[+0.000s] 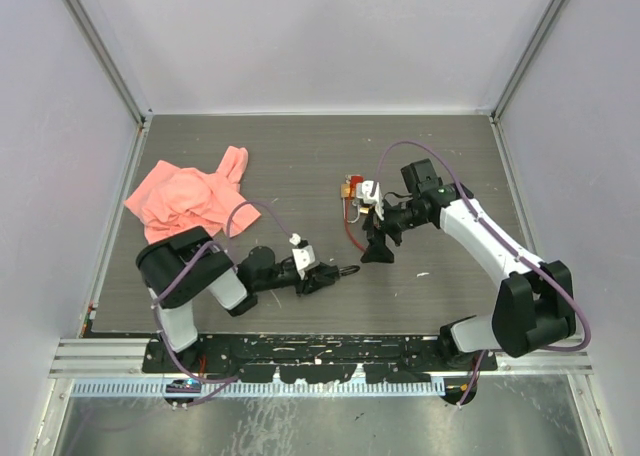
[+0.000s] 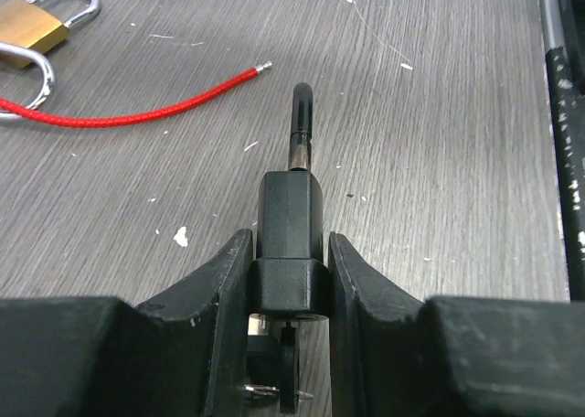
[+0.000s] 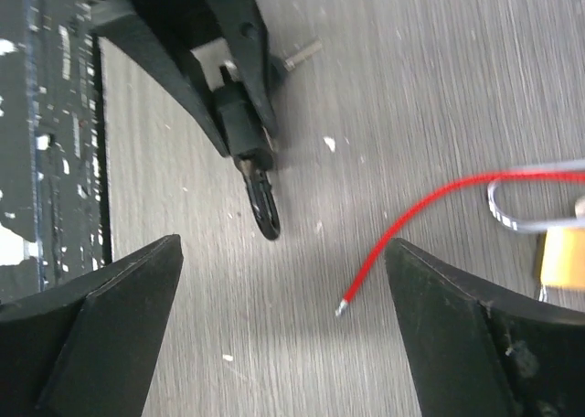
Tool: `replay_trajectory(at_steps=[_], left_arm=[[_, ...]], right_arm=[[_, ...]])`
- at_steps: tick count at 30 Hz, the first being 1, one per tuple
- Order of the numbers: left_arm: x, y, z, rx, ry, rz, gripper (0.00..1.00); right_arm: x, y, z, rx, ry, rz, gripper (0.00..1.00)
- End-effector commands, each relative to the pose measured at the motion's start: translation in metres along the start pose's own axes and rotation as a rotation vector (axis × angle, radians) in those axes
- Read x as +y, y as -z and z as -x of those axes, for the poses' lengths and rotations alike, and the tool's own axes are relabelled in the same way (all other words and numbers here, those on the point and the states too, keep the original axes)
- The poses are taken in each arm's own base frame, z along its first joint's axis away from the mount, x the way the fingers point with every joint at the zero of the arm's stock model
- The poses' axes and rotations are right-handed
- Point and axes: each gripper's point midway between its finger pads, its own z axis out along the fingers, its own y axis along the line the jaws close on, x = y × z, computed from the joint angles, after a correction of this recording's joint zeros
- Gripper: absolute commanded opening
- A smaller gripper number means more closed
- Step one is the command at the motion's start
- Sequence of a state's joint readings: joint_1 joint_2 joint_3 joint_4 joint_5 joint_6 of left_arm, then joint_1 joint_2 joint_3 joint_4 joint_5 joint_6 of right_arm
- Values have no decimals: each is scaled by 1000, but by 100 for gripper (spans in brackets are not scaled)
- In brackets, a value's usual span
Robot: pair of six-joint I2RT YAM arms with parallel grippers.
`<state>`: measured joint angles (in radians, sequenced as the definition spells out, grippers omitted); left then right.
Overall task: Lock with the key
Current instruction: Lock the lock.
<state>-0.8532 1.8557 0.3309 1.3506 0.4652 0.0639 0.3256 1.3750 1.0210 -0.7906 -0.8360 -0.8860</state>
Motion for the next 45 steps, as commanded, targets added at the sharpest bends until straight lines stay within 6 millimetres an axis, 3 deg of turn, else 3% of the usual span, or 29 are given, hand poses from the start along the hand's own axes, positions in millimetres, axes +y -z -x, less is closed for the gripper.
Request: replay_trajectory(at_steps=[1, 6, 10, 12, 17, 22, 30, 34, 37, 40, 42, 45], left_arm=[[7, 7, 67, -189, -17, 10, 0], [7, 21, 87, -239, 10, -10, 0], [7, 27, 105, -281, 10, -13, 0], [7, 30, 113, -302, 6, -10, 0], [5, 37, 133, -353, 5, -9, 0], [3, 43, 150, -397, -3, -3, 0], [2, 45, 162, -425, 5, -9, 0], [3, 45, 165, -432, 20, -7, 1], [3, 44, 166, -434, 41, -11, 2], [3, 43, 165, -430, 81, -15, 15], [4, 43, 159, -416, 113, -19, 36], [2, 41, 149, -383, 146, -55, 57]], right_arm=[[19, -4, 39, -225, 141, 141, 100], [10, 2, 53, -251, 161, 99, 100], [27, 3, 59, -313, 198, 176, 100], [24, 3, 59, -304, 211, 163, 98], [19, 1, 63, -314, 151, 168, 71], [29, -2, 68, -345, 156, 213, 56], [42, -1, 77, -356, 178, 238, 30], [58, -1, 81, -351, 196, 295, 2], [61, -2, 80, -332, 203, 299, 1], [58, 0, 82, -315, 197, 279, 1], [53, 3, 87, -304, 215, 251, 1], [48, 7, 91, -282, 237, 221, 1]])
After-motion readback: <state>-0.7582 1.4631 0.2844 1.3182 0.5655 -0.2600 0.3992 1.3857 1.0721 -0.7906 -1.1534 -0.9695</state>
